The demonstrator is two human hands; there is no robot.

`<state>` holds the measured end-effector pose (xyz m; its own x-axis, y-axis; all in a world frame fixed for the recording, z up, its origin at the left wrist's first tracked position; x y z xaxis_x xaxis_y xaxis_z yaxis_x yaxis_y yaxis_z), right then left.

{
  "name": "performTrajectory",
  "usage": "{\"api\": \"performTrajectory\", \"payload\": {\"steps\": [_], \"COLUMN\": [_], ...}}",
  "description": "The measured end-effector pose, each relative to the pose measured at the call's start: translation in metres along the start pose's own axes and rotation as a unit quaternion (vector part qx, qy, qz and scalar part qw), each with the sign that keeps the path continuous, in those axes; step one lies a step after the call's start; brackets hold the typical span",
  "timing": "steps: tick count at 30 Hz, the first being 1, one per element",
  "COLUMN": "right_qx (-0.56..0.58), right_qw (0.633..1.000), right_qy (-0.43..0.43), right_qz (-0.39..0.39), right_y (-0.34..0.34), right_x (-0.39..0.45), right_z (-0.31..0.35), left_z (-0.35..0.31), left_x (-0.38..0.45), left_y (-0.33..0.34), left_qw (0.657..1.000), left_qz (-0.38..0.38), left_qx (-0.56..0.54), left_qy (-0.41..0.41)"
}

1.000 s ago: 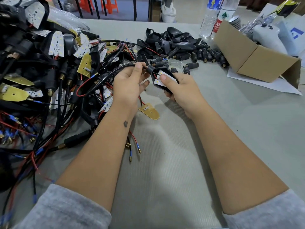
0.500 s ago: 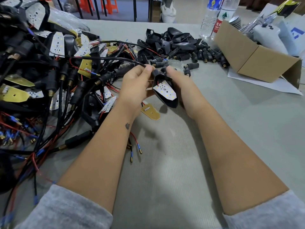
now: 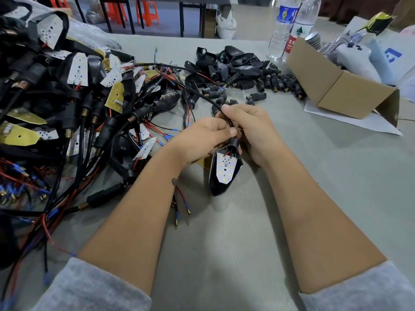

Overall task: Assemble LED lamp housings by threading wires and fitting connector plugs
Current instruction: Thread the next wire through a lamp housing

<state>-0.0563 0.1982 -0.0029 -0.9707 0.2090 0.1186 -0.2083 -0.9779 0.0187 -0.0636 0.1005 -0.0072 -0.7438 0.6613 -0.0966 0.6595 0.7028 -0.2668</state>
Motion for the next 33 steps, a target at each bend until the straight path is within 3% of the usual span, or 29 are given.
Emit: {"api": "performTrajectory", "payload": {"steps": [8,14,20,22,27,30,33], "right_qx": [-0.143,-0.167,-0.161,-0.141,-0.232,-0.23,-0.226], "right_qw": [0.981,0.973,0.979,0.986,0.968,0.966,0.966], "right_qy": [-0.103,-0.104,-0.082,-0.069,-0.044,-0.035,-0.034], "right_qz": [-0.087,-0.119,-0.093,-0.053,0.089,0.111,0.12], "right_y": [-0.008,-0.012,-0.007,-0.003,0.018,0.017,0.014], "right_x": [0.002,0.001,0.001,0.001,-0.003,-0.004,-0.005], "right_z": [0.013,0.016,0.017,0.016,0.005,0.003,0.003], "left_z": [0.005,0.009,0.01,0.012,0.025,0.028,0.032], "left_x": [0.005,0.005,0.007,0.01,0.01,0.008,0.006], "left_y": [-0.003,-0.003,-0.012,-0.022,-0.054,-0.066,-0.07], "left_qw": [0.998,0.995,0.993,0.971,0.849,0.788,0.785], "left_qz": [-0.039,-0.054,-0.09,-0.133,-0.193,-0.228,-0.282], "left_qx": [0.054,0.075,-0.061,-0.192,-0.492,-0.569,-0.549], "left_qy": [-0.021,-0.047,-0.041,-0.04,0.013,0.058,0.048]}}
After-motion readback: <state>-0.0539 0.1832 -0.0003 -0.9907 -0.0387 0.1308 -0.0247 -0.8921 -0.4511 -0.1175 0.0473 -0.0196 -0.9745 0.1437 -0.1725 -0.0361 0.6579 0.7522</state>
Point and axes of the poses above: each hand's wrist, its own x-axis towards the middle knuckle, its own y-axis out of the palm, z = x × y, the point moved 8 cm from there along x, towards the middle knuckle, and after that the axes turned 3 degrees about -y, right-handed, at the moved point
